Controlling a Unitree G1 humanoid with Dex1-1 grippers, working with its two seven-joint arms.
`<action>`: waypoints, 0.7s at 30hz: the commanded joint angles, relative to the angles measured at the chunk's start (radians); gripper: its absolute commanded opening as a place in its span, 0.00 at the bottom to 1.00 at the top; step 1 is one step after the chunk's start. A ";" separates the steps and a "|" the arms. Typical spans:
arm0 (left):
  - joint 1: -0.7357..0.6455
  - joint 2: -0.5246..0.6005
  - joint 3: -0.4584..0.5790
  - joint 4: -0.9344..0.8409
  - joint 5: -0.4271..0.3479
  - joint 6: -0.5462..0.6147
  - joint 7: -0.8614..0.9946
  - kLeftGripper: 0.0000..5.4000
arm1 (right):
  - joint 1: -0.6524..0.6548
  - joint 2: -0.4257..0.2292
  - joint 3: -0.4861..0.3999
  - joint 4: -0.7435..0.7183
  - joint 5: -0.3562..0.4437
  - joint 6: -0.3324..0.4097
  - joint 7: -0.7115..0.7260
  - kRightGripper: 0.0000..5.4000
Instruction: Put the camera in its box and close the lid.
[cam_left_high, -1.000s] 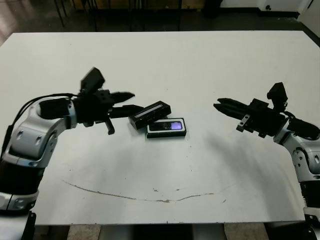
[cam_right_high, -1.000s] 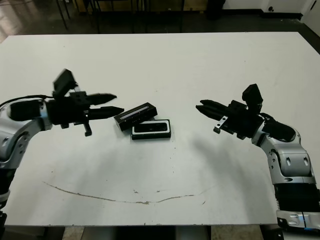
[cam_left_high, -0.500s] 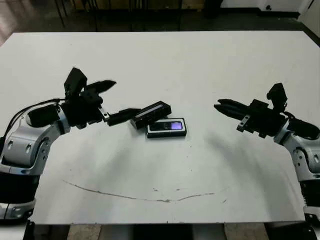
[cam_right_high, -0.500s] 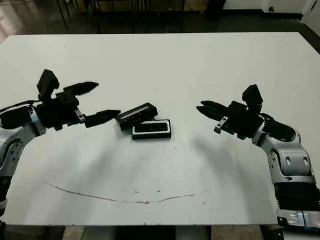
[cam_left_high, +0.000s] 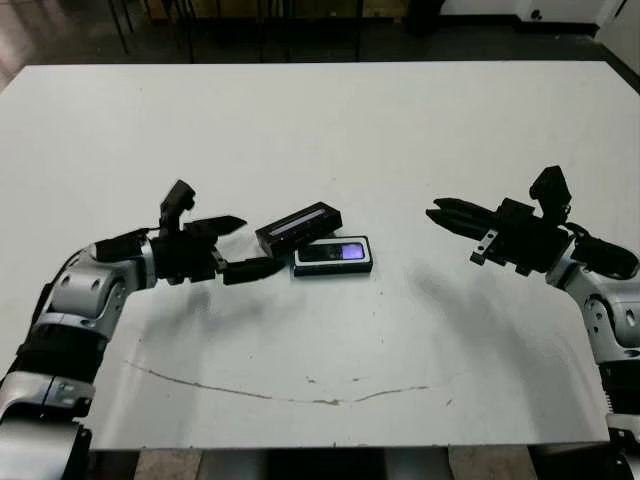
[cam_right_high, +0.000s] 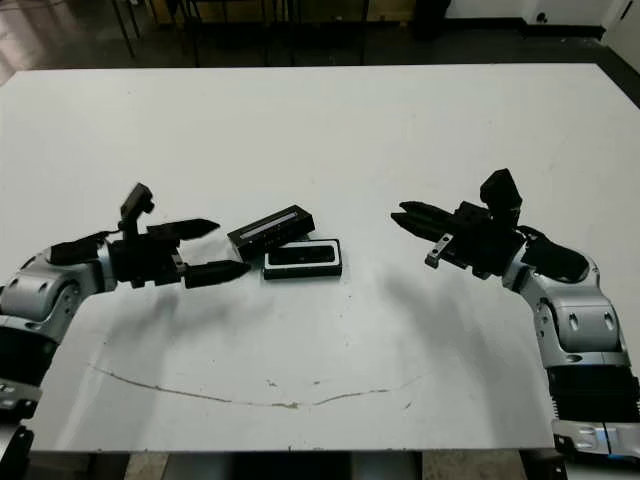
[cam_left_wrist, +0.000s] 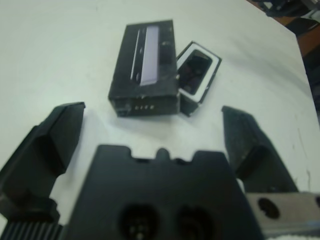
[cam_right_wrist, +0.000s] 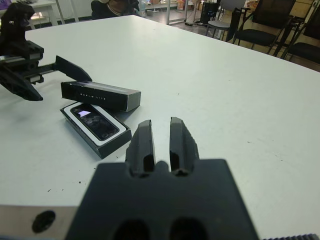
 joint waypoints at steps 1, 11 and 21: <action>-0.008 -0.017 0.011 0.052 0.012 0.000 0.011 0.99 | 0.018 -0.010 0.004 -0.003 -0.001 0.014 0.001 0.00; -0.022 -0.084 0.061 0.187 -0.005 -0.062 -0.002 0.99 | 0.025 -0.012 0.001 -0.002 0.002 0.005 0.006 0.00; -0.030 -0.125 0.099 0.224 -0.037 0.026 0.012 0.99 | 0.024 -0.015 0.002 -0.005 -0.006 0.008 0.001 0.00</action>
